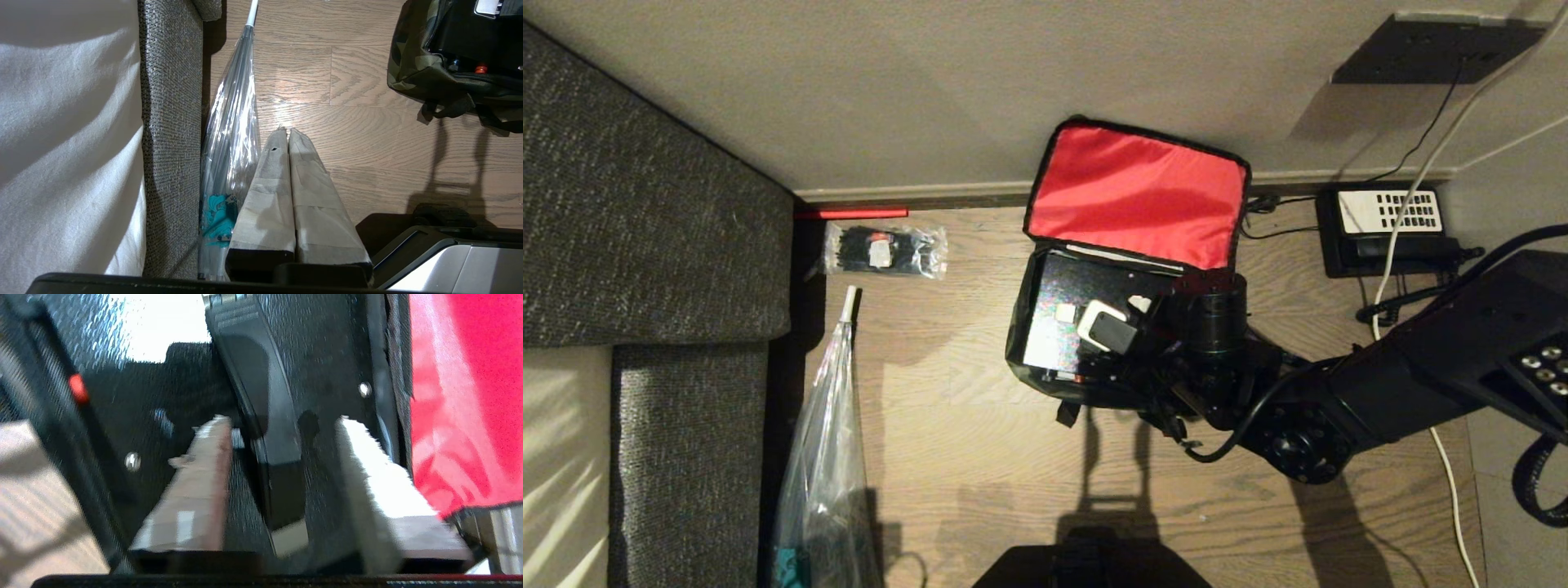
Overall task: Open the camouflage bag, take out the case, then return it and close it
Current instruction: Place the black box back, then close the top of the storage box
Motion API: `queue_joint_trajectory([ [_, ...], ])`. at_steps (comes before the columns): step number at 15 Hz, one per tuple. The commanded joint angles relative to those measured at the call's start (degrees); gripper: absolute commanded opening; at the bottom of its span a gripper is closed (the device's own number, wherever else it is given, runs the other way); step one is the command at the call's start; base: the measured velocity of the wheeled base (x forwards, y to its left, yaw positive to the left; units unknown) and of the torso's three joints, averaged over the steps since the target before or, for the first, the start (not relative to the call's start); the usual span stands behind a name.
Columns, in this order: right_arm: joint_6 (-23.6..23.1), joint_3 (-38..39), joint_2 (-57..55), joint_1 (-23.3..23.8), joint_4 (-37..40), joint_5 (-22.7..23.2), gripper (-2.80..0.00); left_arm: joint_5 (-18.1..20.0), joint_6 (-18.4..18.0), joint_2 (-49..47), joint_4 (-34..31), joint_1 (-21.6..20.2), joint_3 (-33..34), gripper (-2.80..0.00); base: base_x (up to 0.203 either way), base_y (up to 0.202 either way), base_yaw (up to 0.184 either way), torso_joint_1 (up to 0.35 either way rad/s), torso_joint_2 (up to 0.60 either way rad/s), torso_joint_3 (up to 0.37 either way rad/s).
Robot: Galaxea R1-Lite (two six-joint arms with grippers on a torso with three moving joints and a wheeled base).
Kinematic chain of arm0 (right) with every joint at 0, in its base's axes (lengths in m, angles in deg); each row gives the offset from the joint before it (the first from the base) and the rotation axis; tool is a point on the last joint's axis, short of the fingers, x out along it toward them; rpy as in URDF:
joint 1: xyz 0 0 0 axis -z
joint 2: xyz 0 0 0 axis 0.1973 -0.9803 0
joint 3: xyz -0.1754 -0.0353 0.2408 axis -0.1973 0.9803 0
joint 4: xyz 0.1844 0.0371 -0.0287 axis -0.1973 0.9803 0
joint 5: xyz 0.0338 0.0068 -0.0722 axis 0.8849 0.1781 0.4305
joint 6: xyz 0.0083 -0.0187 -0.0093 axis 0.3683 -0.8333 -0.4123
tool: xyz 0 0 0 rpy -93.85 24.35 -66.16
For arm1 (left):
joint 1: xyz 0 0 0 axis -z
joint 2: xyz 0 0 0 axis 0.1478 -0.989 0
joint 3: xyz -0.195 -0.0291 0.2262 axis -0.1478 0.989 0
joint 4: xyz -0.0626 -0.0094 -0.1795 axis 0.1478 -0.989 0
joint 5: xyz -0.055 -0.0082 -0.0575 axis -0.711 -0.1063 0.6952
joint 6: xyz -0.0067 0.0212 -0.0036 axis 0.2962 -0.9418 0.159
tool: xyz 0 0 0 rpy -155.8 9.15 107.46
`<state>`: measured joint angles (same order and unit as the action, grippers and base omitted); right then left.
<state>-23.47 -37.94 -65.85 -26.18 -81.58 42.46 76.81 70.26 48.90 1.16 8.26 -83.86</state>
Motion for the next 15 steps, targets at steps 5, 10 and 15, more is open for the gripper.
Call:
queue_joint_trajectory([
  [5, -0.1, 12.1, 11.3, -2.4, 1.3, -0.4, 0.0, 0.0, 0.0, 0.1, 0.0, 0.0, 0.2, -2.8, 0.0, 0.0, 0.0, 0.0, 0.0, 0.0],
  [10, 1.3, 21.1, 26.7, -2.9, 7.0, -2.9, -2.8, 0.0, 0.1, 0.1, 0.0, 0.0, 0.2, -2.8, 0.0, 0.0, 0.0, 0.0, 0.0, 0.0],
  [15, 20.7, 29.7, 40.6, 3.5, 24.8, -8.7, -2.8, 0.0, 0.0, 0.1, 0.0, 0.0, 0.2, -2.8, 0.0, 0.0, 0.0, 0.0, 0.0, 0.0],
])
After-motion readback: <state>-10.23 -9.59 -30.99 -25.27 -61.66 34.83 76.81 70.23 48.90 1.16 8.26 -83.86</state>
